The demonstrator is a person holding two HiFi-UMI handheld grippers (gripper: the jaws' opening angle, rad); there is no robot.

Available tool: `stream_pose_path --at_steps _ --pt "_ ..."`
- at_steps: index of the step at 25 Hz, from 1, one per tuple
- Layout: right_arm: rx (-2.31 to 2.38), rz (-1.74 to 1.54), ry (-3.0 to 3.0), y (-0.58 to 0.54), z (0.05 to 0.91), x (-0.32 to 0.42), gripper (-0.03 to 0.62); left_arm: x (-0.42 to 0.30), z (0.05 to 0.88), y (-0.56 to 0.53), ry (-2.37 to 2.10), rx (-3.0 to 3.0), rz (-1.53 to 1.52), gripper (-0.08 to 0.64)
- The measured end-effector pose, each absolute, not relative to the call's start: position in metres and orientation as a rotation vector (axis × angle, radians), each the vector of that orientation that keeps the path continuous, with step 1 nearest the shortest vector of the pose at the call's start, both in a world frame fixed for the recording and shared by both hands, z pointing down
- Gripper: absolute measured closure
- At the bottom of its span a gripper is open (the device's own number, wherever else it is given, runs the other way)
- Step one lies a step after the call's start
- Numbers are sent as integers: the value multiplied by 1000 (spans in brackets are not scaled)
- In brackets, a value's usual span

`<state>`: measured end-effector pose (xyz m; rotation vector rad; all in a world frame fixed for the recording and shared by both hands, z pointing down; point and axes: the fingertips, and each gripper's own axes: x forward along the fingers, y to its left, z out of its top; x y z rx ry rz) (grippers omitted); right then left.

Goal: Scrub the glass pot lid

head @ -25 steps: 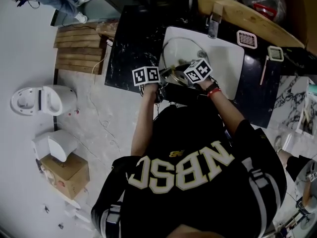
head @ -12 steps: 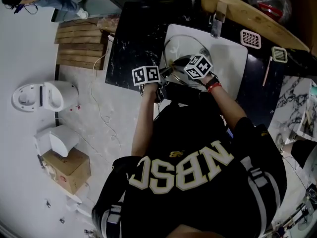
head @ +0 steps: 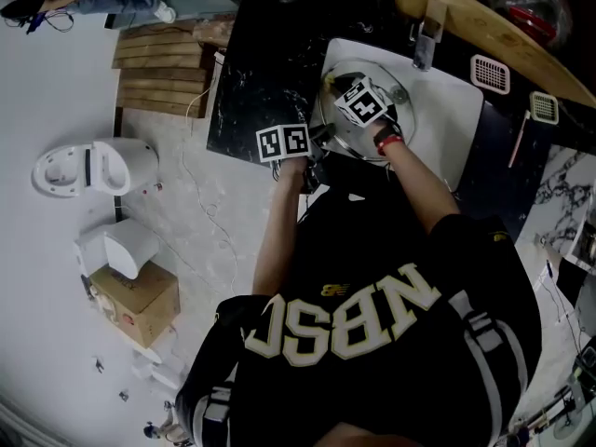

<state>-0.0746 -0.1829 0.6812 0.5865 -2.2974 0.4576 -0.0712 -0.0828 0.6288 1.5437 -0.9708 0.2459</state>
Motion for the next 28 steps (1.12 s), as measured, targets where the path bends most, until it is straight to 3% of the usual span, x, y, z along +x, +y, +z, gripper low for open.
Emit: stream_pose_path --at_steps 13,28 --pt "806 230 -2121 -236 725 -30 537 -72 633 -82 -970 1518 273 469" --pt "762 319 -1848 -225 770 72 537 -66 633 -80 -959 1530 291 462"
